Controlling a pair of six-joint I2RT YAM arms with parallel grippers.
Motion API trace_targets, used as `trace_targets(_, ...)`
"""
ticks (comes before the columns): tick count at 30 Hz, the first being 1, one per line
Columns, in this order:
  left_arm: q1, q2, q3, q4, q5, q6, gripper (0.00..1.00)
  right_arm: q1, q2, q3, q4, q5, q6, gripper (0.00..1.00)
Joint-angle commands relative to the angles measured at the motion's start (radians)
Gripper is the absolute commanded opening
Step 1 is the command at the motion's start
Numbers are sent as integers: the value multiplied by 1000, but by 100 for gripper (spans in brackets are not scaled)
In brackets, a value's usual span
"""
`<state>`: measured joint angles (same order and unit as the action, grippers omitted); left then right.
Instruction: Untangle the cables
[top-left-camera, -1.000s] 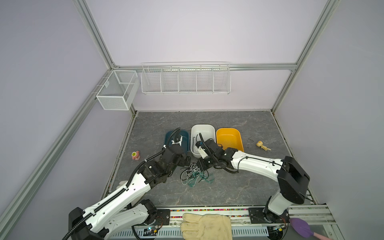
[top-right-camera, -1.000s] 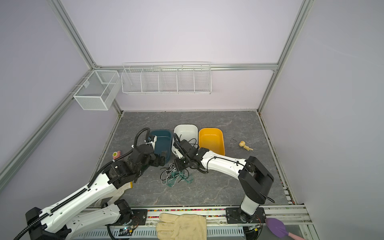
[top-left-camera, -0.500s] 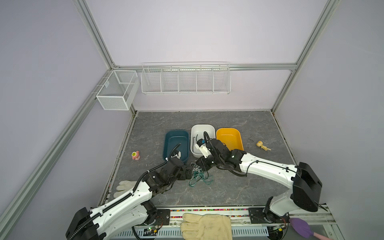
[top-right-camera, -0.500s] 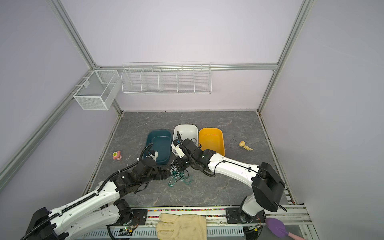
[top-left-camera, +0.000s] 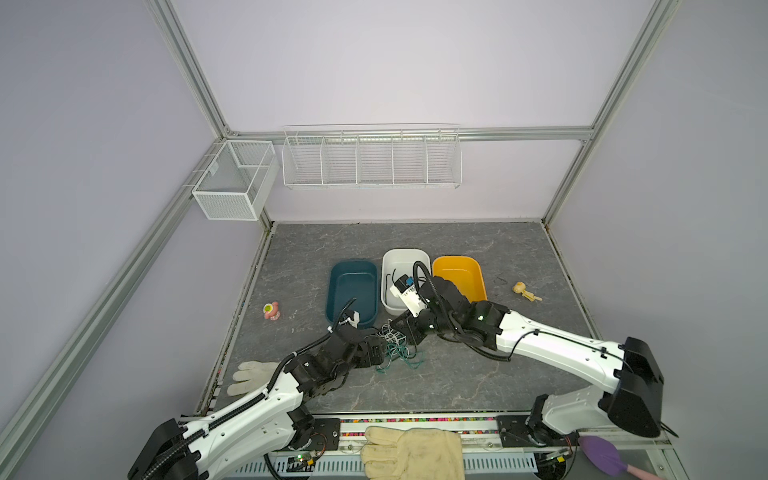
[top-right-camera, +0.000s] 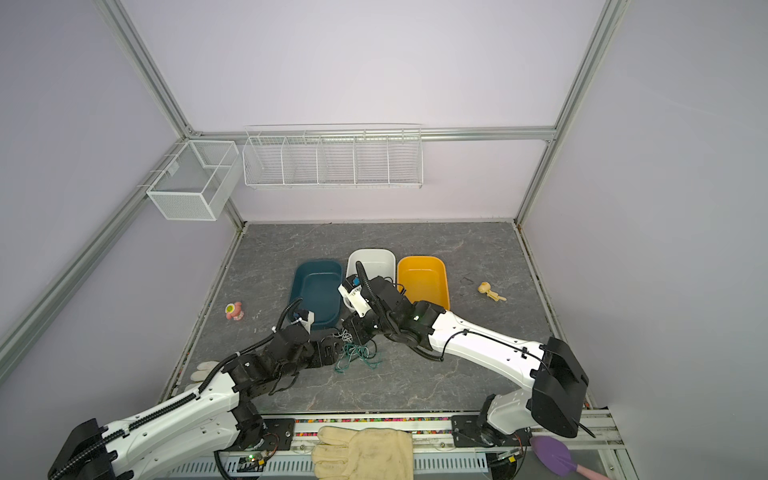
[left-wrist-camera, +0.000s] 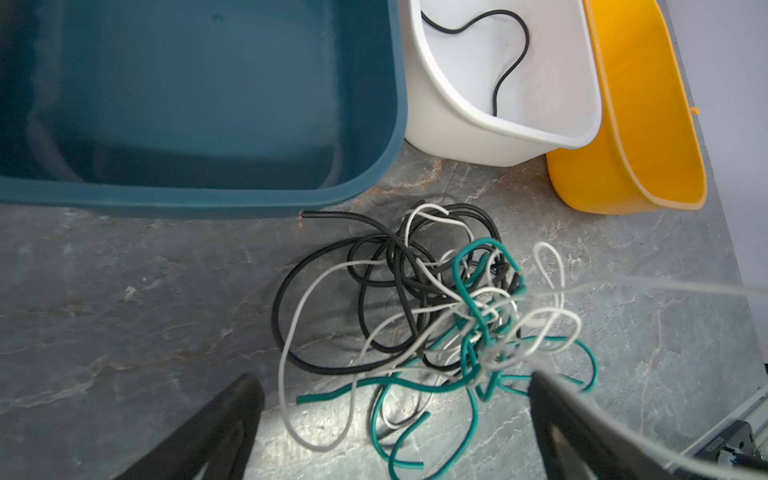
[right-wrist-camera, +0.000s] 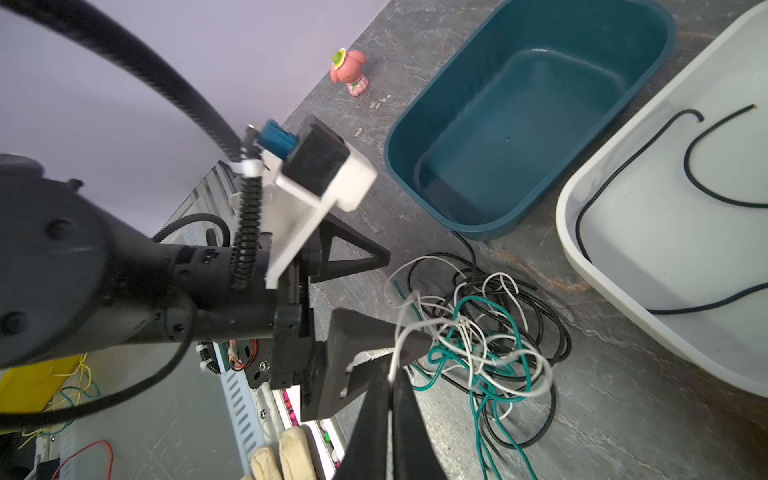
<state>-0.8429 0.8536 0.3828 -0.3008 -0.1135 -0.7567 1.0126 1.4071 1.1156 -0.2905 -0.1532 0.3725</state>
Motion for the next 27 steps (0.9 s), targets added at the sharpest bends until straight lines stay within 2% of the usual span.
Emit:
trace_targets(1, -4, -8, -22, 35, 5, -24, 100, 16, -49, 36, -35, 22, -28, 7)
trace_targets(11, -4, 6, -71, 76, 9, -39, 100, 35, -123, 67, -86, 56, -45, 7)
trace_targets(21, -4, 26, -81, 86, 0, -28, 100, 37, -209, 118, -189, 191, -78, 7)
trace_targets(27, -4, 60, -96, 123, 6, -32, 100, 37, -265, 177, -243, 228, -101, 7)
